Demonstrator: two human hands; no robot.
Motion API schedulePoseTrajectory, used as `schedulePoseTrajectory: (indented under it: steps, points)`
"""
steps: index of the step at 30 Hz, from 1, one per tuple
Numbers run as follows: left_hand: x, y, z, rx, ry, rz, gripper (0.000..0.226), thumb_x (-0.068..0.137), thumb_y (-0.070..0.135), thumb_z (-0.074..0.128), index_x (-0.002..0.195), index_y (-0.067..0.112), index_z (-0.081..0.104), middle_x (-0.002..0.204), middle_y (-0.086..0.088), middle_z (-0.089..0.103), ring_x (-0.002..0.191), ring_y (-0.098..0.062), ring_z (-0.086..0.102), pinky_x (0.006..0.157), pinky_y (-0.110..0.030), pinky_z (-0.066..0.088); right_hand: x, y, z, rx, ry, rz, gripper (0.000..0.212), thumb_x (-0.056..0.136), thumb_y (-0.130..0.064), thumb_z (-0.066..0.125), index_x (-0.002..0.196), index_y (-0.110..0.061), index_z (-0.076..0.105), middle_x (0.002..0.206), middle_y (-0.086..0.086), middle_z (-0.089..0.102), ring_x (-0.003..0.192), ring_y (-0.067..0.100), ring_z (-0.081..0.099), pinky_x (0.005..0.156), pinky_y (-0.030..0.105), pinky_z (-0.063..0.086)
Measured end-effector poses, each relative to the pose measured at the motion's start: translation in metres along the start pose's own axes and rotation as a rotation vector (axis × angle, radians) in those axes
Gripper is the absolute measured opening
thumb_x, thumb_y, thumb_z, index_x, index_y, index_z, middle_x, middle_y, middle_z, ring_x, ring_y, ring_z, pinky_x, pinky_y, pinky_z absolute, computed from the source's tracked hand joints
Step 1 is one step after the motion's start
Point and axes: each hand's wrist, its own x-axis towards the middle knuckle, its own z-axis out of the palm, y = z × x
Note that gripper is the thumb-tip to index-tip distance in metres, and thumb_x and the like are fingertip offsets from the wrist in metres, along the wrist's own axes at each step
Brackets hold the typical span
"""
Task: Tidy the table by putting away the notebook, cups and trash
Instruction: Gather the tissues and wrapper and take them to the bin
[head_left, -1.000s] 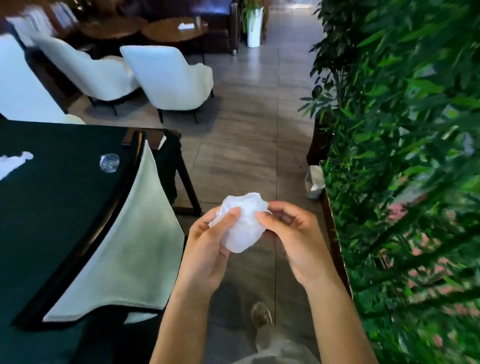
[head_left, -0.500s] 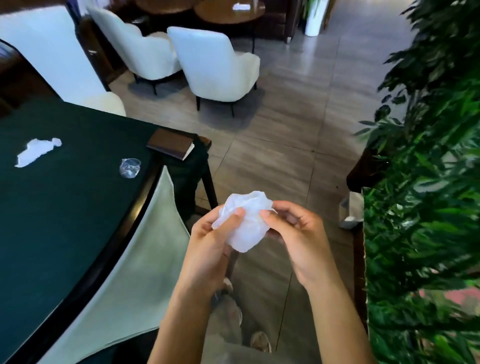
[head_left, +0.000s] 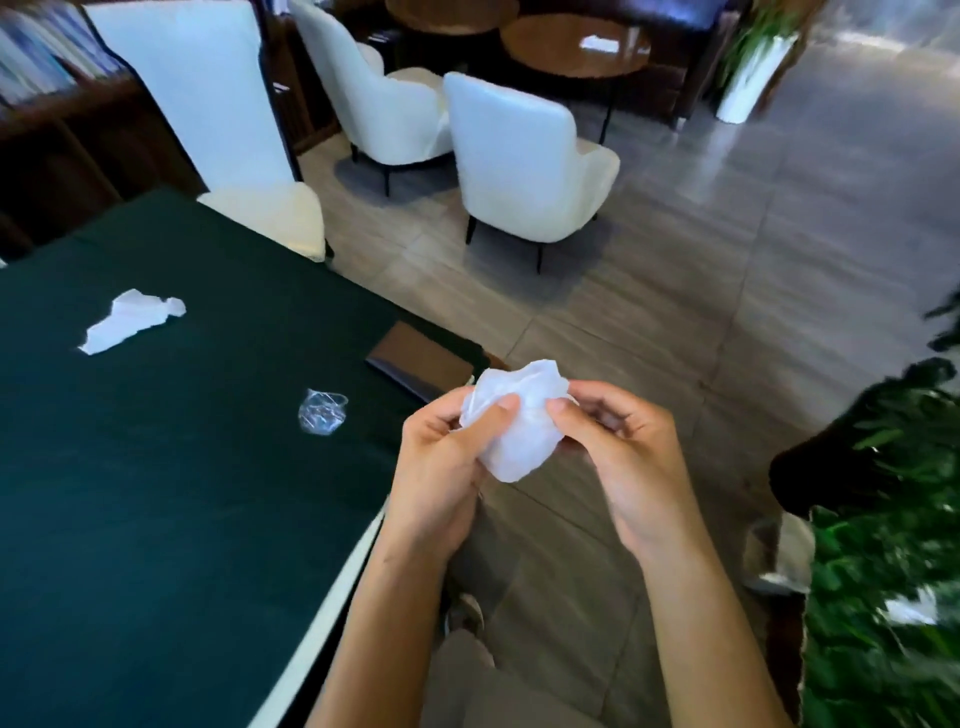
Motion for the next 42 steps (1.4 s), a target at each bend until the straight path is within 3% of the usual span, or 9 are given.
schedulePoseTrajectory:
  steps: [8, 14, 19, 24, 27, 33, 35, 37, 42]
  points:
    - [0.062, 0.035, -0.088, 0.049, 0.336, 0.101, 0.012, 0.087, 0.021, 0.076, 0.084, 0.01, 0.081, 0.085, -0.008, 0.078, 0.078, -0.02, 0.071, 0.066, -0.026, 0.055, 0.107, 0.031, 0.08, -0.402, -0.228, 0.002, 0.022, 0.092, -0.022, 0.076, 0.094, -0.043, 0.081, 0.089, -0.014, 0.082, 0.083, 0.009, 0.078, 0.073, 0.027, 0.064]
    - [0.056, 0.042, -0.165, -0.059, 0.695, 0.11, 0.018, 0.09, 0.02, 0.074, 0.085, 0.003, 0.077, 0.085, -0.01, 0.072, 0.077, -0.02, 0.066, 0.064, -0.027, 0.05, 0.169, 0.097, 0.159, -0.613, -0.496, 0.174, 0.013, 0.091, -0.026, 0.079, 0.102, -0.031, 0.078, 0.094, -0.004, 0.081, 0.079, 0.01, 0.076, 0.087, 0.045, 0.065]
    - [0.045, 0.039, -0.196, -0.127, 0.961, 0.118, 0.017, 0.094, 0.017, 0.075, 0.084, 0.003, 0.076, 0.085, -0.008, 0.073, 0.075, -0.017, 0.068, 0.063, -0.025, 0.053, 0.203, 0.164, 0.218, -0.924, -0.731, 0.249, 0.071, 0.088, -0.037, 0.08, 0.152, -0.023, 0.05, 0.145, 0.012, 0.059, 0.123, 0.027, 0.064, 0.11, 0.045, 0.05]
    - [0.053, 0.039, -0.201, -0.179, 1.17, 0.122, 0.015, 0.098, 0.012, 0.071, 0.088, 0.004, 0.079, 0.086, -0.007, 0.076, 0.075, -0.017, 0.071, 0.063, -0.022, 0.057, 0.219, 0.222, 0.249, -1.126, -0.795, 0.397, 0.099, 0.083, -0.058, 0.078, 0.157, -0.006, 0.038, 0.154, 0.021, 0.054, 0.143, 0.038, 0.049, 0.115, 0.042, 0.04]
    - [0.064, 0.039, -0.2, -0.186, 1.247, 0.121, 0.015, 0.098, 0.012, 0.07, 0.088, 0.005, 0.079, 0.087, -0.008, 0.075, 0.077, -0.018, 0.07, 0.064, -0.022, 0.057, 0.222, 0.241, 0.265, -1.056, -0.713, 0.452, 0.092, 0.082, -0.054, 0.082, 0.148, -0.003, 0.044, 0.14, 0.022, 0.065, 0.132, 0.042, 0.058, 0.104, 0.041, 0.047]
    - [0.097, 0.037, -0.212, -0.17, 1.377, 0.076, 0.021, 0.098, 0.014, 0.071, 0.08, 0.016, 0.081, 0.084, -0.003, 0.078, 0.075, -0.016, 0.071, 0.065, -0.023, 0.057, 0.256, 0.237, 0.308, -0.704, -0.693, 0.444, 0.059, 0.085, -0.011, 0.083, 0.137, -0.012, 0.055, 0.105, 0.005, 0.079, 0.11, 0.03, 0.071, 0.1, 0.035, 0.05]
    - [0.114, 0.036, -0.223, -0.163, 1.43, 0.054, 0.023, 0.098, 0.012, 0.07, 0.078, 0.017, 0.08, 0.081, 0.0, 0.077, 0.074, -0.016, 0.07, 0.065, -0.024, 0.055, 0.279, 0.216, 0.328, -0.467, -0.799, 0.533, 0.053, 0.081, -0.004, 0.086, 0.129, -0.012, 0.063, 0.106, 0.013, 0.079, 0.089, 0.025, 0.074, 0.091, 0.044, 0.061]
    - [0.134, 0.036, -0.233, -0.151, 1.472, 0.026, 0.017, 0.098, 0.011, 0.07, 0.083, 0.013, 0.078, 0.079, 0.002, 0.076, 0.073, -0.015, 0.069, 0.065, -0.026, 0.054, 0.3, 0.187, 0.344, -0.201, -1.006, 0.633, 0.049, 0.075, -0.014, 0.092, 0.119, -0.018, 0.071, 0.101, 0.014, 0.079, 0.074, 0.018, 0.074, 0.071, 0.032, 0.063]
    - [0.188, 0.05, -0.253, -0.086, 1.341, 0.046, 0.012, 0.091, 0.012, 0.072, 0.099, 0.005, 0.078, 0.091, -0.015, 0.078, 0.081, -0.023, 0.069, 0.072, -0.038, 0.052, 0.325, 0.134, 0.384, -0.098, -1.356, 0.509, 0.048, 0.075, -0.034, 0.093, 0.118, -0.034, 0.074, 0.093, 0.006, 0.082, 0.076, 0.02, 0.077, 0.064, 0.026, 0.06]
